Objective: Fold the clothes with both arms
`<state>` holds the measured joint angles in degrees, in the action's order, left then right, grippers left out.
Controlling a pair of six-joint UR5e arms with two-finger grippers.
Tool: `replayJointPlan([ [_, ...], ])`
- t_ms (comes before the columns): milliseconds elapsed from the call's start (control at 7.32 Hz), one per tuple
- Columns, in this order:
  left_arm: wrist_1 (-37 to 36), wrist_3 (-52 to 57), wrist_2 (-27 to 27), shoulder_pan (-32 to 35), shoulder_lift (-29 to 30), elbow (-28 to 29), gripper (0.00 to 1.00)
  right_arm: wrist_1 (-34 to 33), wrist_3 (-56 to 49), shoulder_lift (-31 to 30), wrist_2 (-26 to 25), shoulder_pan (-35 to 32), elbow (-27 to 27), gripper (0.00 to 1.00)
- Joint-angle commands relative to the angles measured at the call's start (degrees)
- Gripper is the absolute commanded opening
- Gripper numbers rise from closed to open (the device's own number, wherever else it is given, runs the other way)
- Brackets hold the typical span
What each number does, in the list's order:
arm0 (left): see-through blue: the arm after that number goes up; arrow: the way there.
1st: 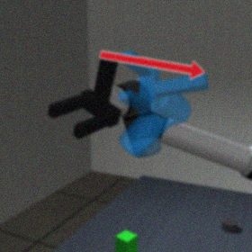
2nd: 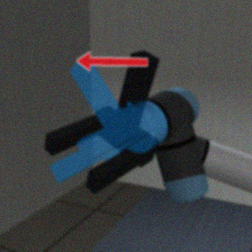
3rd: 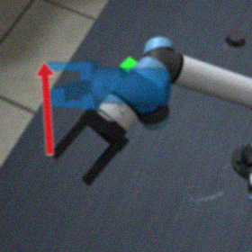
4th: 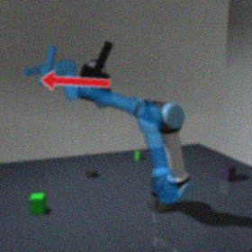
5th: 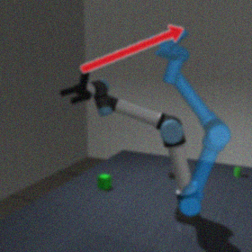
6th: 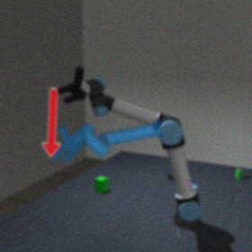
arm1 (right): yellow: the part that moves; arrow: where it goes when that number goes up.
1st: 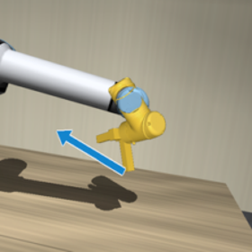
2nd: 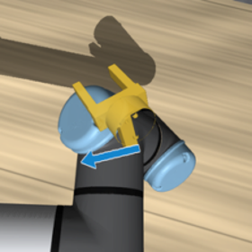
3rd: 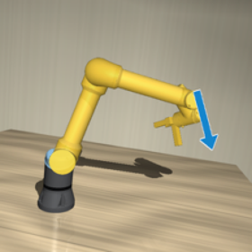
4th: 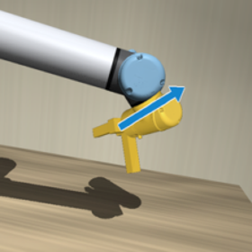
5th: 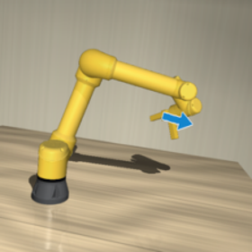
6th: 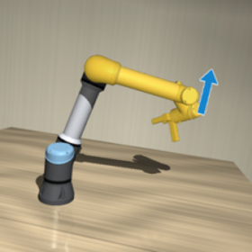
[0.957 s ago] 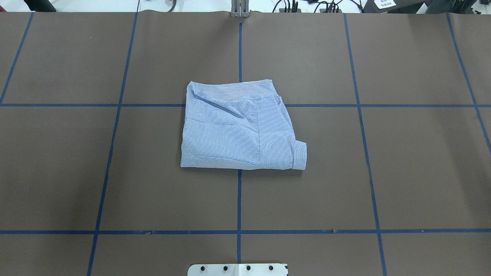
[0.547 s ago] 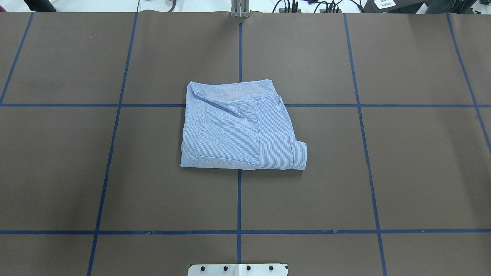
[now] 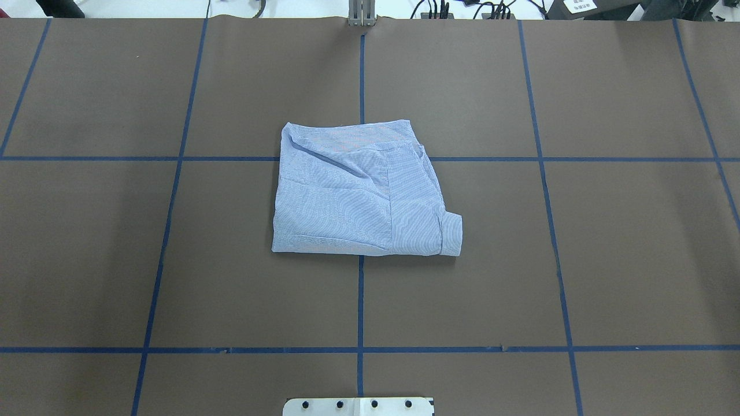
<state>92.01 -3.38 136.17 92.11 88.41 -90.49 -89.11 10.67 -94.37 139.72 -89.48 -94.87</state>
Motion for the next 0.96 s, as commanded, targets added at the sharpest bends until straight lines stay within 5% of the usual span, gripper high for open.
replayJointPlan([
  [0, 2.56, -3.99, 0.15, -0.88, 0.36, 0.14, 1.00, 0.34, 0.67, -0.12, -0.41, 0.01, 0.38, 1.00],
  [820, 2.47, -6.82, -2.14, -2.73, 0.10, -2.76, 1.00, 0.25, 0.75, -0.03, -2.79, 0.09, 0.39, 1.00],
])
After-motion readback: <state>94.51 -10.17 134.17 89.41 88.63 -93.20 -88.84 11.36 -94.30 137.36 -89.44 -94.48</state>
